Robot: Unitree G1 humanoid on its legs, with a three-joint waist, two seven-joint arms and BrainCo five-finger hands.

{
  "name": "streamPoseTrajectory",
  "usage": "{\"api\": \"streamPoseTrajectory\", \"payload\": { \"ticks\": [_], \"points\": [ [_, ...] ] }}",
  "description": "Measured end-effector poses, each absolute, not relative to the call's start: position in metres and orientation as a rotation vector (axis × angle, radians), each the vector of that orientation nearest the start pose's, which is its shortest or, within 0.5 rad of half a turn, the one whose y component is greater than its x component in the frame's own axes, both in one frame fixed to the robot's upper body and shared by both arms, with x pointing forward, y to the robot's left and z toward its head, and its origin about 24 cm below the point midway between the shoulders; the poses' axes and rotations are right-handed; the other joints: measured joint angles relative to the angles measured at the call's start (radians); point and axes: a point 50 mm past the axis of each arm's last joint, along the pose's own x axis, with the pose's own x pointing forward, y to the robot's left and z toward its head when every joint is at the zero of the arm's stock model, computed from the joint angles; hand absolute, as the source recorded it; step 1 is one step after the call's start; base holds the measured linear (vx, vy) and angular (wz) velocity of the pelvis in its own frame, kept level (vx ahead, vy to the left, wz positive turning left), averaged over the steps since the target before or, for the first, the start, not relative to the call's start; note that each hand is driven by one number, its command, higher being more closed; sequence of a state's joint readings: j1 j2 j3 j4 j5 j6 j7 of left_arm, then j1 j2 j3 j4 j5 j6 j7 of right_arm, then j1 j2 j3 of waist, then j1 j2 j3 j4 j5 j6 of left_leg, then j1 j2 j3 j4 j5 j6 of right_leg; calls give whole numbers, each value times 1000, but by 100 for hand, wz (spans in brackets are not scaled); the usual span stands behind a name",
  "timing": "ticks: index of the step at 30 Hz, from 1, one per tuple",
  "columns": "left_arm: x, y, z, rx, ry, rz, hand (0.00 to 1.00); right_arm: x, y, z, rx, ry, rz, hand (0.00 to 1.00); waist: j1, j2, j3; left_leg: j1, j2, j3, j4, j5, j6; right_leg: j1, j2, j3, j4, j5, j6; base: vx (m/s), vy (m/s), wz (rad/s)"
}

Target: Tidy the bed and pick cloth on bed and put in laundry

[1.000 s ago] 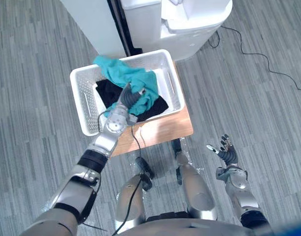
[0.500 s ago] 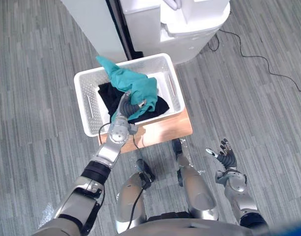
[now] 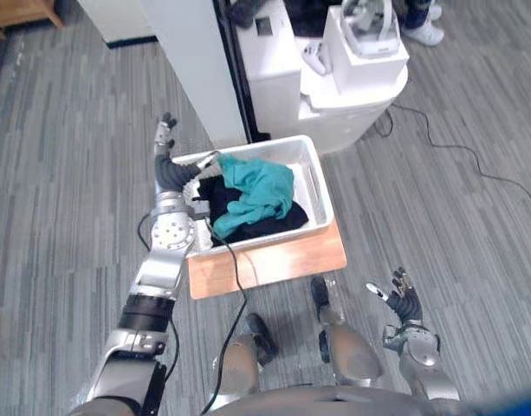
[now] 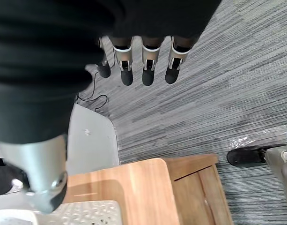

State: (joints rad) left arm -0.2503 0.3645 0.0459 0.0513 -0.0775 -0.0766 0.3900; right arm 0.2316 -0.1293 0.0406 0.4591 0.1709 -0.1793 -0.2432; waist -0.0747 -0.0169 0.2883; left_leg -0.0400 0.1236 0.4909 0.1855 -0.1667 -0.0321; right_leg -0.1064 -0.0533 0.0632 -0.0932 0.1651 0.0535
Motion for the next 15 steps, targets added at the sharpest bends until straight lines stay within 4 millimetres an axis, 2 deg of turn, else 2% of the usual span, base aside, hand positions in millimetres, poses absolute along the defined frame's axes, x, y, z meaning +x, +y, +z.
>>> {"api": "streamPoseTrajectory", "payload": {
  "ticks": [1,4,6,9,11,12,14,15],
  "points": [
    [291,232,123,203,-322,398,0,152,-203,-87,-27,517,-342,0,5,2,-8,9,-4,-2,-11,4,0,6,-1,-2,0,-4,1,53,5,14],
    [270,247,97,136,-217,420,0,140,-205,-95,-69,590,-329,0,16,5,-58,49,-19,-14,-60,21,-2,34,-7,-25,0,-24,1,40,4,17],
    [248,254,63,38,-72,423,0,130,-209,-104,-107,658,-322,0,30,15,-87,100,-32,-19,-107,37,-4,69,-11,-46,0,-41,7,34,10,14],
    [224,258,28,-51,92,396,0,119,-211,-113,-133,734,-306,0,40,22,-124,133,-42,-31,-144,47,-5,99,-16,-64,0,-59,8,11,4,21],
    [193,260,-20,-166,322,362,0,105,-214,-123,-141,810,-309,0,60,29,-166,174,-49,-30,-186,58,-6,129,-18,-78,0,-78,8,20,-6,13],
    [184,260,-32,-195,373,363,0,101,-214,-125,-142,827,-314,0,67,29,-175,183,-50,-28,-193,59,-7,134,-18,-78,0,-82,8,34,-9,5],
    [142,262,-69,-285,544,416,0,90,-218,-132,-129,875,-351,0,82,27,-199,218,-51,-20,-214,60,-9,162,-17,-87,0,-97,11,10,-8,2],
    [132,262,-77,-294,583,430,0,88,-218,-133,-120,884,-363,0,85,24,-206,222,-50,-19,-217,60,-9,165,-17,-89,0,-99,11,0,0,0]
  ]
}}
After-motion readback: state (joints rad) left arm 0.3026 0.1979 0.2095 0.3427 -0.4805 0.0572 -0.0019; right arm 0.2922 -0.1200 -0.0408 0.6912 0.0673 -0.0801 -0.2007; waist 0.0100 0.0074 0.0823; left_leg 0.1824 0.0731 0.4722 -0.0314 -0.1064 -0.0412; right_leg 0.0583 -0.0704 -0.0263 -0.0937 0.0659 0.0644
